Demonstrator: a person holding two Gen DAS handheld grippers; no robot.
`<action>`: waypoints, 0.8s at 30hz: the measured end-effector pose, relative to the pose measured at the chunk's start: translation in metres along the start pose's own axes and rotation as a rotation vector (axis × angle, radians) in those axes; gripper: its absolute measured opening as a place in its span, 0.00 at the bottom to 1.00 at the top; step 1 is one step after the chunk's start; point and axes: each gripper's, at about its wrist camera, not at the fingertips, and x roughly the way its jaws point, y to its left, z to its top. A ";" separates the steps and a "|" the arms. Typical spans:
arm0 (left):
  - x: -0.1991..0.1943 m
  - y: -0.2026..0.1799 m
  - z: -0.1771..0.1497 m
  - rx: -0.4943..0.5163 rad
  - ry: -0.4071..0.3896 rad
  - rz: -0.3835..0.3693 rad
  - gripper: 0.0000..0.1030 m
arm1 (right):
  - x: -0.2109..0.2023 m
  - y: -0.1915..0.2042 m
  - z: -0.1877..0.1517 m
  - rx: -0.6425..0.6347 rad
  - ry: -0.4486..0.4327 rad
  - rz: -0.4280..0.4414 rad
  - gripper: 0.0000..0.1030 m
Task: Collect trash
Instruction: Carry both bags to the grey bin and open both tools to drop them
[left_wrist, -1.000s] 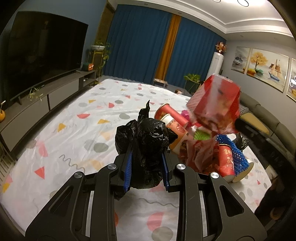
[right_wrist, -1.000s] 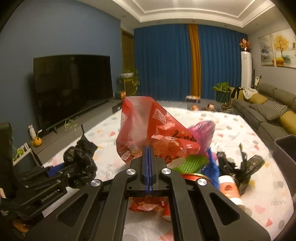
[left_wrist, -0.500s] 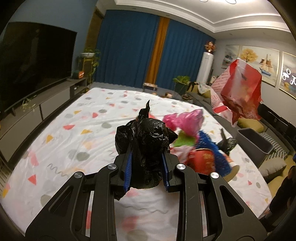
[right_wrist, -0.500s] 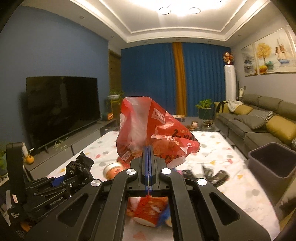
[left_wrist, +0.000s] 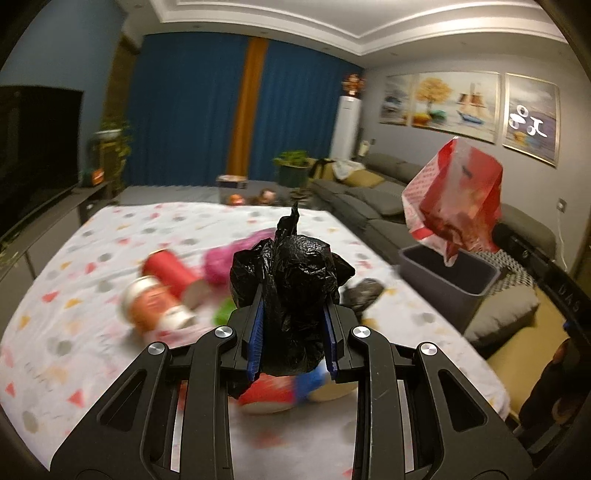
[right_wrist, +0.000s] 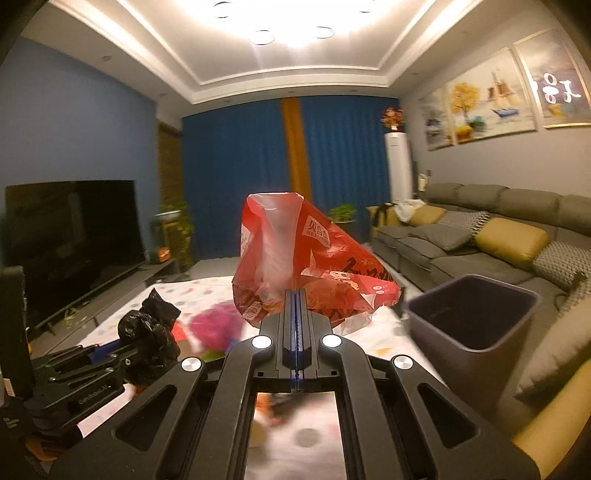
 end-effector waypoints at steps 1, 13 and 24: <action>0.006 -0.011 0.001 0.010 0.002 -0.014 0.25 | 0.000 -0.009 0.000 0.003 -0.001 -0.023 0.01; 0.072 -0.130 0.037 0.097 -0.025 -0.174 0.25 | -0.003 -0.103 -0.003 0.051 -0.034 -0.247 0.01; 0.145 -0.215 0.050 0.165 -0.025 -0.277 0.25 | 0.019 -0.160 0.002 0.124 -0.042 -0.331 0.01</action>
